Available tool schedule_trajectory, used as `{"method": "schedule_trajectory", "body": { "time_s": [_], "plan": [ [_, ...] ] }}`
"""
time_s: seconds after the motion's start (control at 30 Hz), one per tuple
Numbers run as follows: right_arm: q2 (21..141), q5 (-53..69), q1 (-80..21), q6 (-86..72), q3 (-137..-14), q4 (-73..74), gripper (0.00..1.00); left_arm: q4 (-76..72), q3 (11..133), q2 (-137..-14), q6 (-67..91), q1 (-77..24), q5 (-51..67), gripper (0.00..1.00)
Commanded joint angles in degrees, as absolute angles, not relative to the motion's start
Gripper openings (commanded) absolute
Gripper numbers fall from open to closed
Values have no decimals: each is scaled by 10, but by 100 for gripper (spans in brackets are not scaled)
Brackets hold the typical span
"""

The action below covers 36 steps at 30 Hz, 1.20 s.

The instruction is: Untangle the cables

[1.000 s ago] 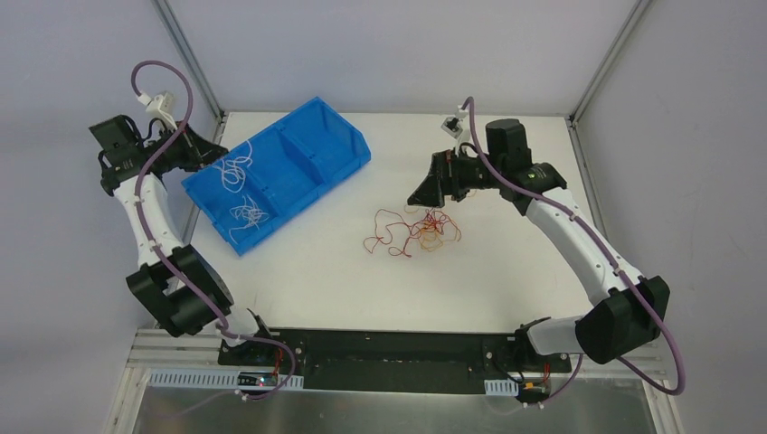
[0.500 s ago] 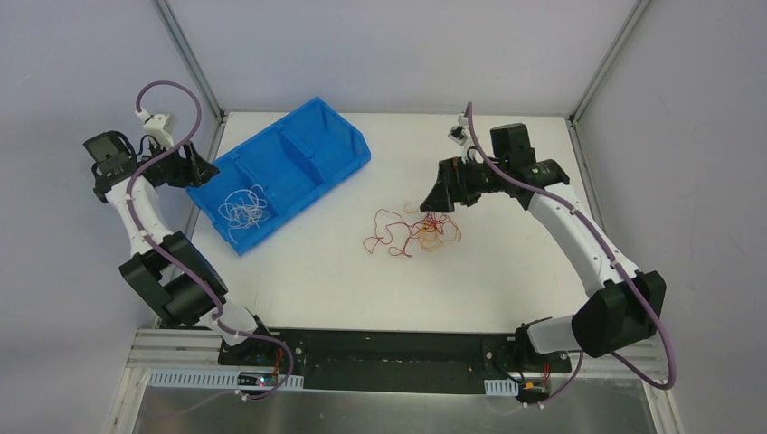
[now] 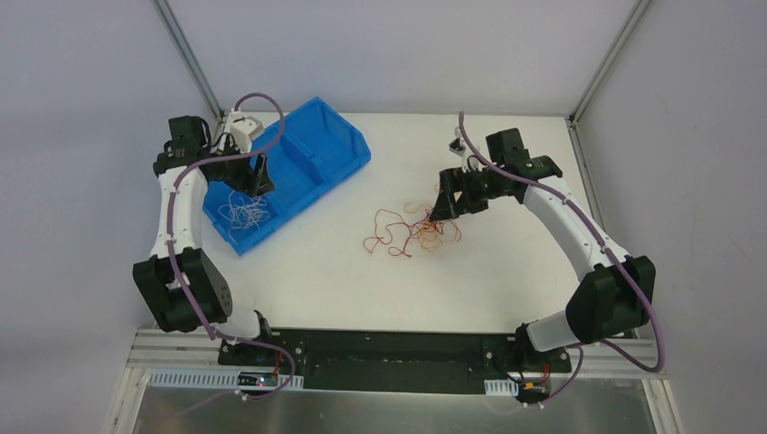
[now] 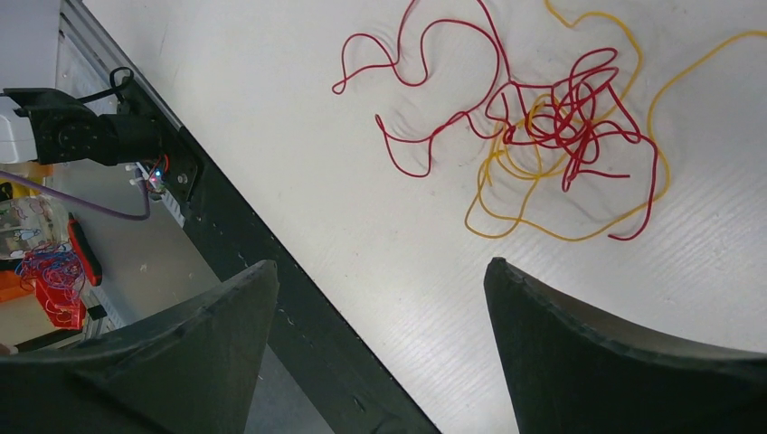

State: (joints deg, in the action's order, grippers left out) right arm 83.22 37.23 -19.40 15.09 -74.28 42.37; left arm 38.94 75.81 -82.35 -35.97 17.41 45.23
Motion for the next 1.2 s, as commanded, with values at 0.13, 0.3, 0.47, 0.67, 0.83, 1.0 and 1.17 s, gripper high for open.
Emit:
{"method": "schedule_trajectory", "body": {
  "time_s": [0.13, 0.3, 0.47, 0.67, 0.83, 1.0, 1.17],
  "plan": [
    [831, 363, -184, 174, -742, 455, 87, 497, 804, -922, -450, 181, 266, 70],
    [840, 368, -181, 170, -744, 452, 87, 425, 795, -957, -405, 182, 217, 71],
    [844, 374, -179, 158, -741, 438, 86, 382, 815, -994, -372, 187, 264, 65],
    [840, 373, -178, 156, -738, 435, 84, 368, 831, -1027, -351, 194, 318, 35],
    [826, 370, -172, 165, -728, 441, 82, 366, 828, -990, -319, 251, 371, 0],
    [813, 371, -168, 179, -707, 445, 81, 397, 811, -939, -381, 310, 370, 0],
    [831, 365, -168, 180, -709, 442, 81, 413, 818, -972, -364, 308, 354, 76]
  ]
}}
